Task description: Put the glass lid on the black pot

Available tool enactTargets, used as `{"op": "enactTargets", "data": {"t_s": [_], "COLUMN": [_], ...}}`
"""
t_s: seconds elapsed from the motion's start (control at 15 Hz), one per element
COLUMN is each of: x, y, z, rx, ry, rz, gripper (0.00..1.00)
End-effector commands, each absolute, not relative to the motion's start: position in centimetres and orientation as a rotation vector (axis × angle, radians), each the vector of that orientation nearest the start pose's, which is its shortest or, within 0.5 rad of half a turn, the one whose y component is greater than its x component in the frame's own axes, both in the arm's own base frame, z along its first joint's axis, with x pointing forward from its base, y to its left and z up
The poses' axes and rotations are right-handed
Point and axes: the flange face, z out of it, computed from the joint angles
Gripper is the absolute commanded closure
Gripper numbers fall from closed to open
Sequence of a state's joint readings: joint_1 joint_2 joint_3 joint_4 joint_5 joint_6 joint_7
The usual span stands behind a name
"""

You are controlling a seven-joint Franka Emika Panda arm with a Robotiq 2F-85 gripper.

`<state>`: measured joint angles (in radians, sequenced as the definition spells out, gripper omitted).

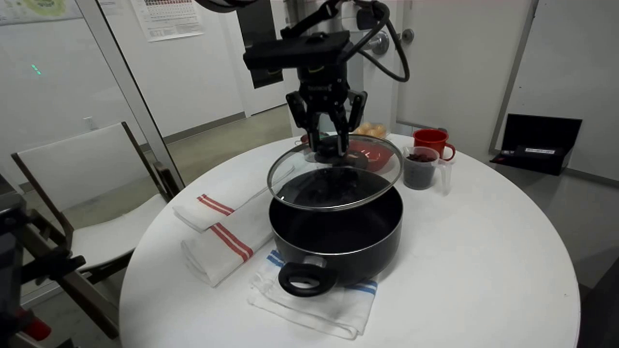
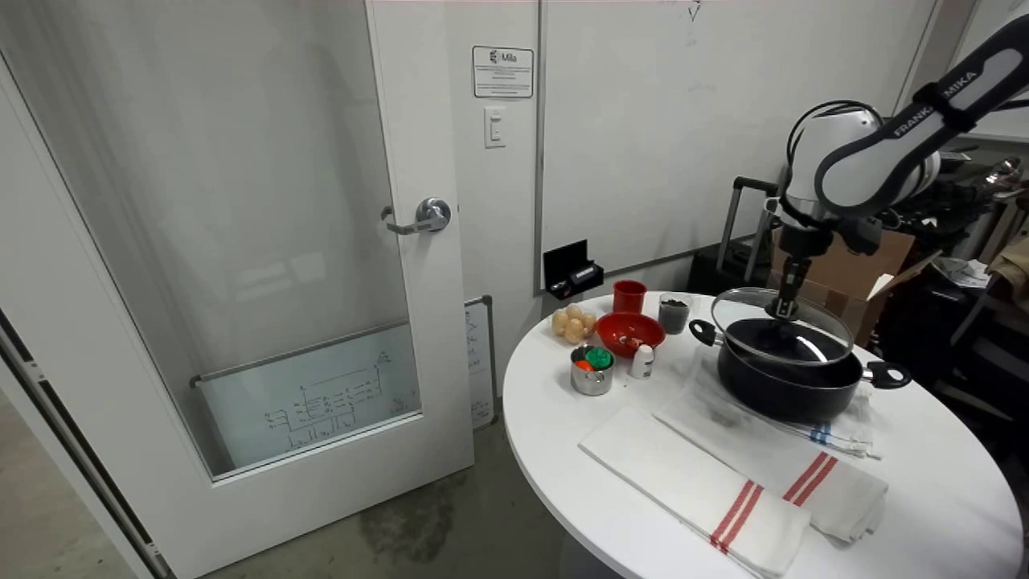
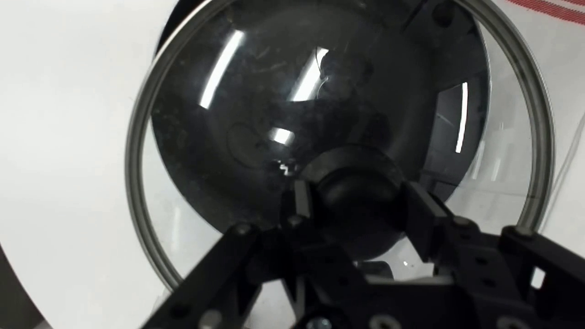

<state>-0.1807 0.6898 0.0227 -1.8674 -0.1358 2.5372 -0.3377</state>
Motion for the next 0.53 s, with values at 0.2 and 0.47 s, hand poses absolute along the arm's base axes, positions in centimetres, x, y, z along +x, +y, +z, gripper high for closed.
{"op": "enactTargets", "data": {"t_s": [0.2, 0.47], "x": [61.7, 61.7], "y": [-11.4, -12.0], "z": [14.3, 13.5], "rx": [-3.152, -3.145], "ry": [-0.337, -0.312], "rz": [0.061, 0.082], "gripper": [0.75, 0.75]}}
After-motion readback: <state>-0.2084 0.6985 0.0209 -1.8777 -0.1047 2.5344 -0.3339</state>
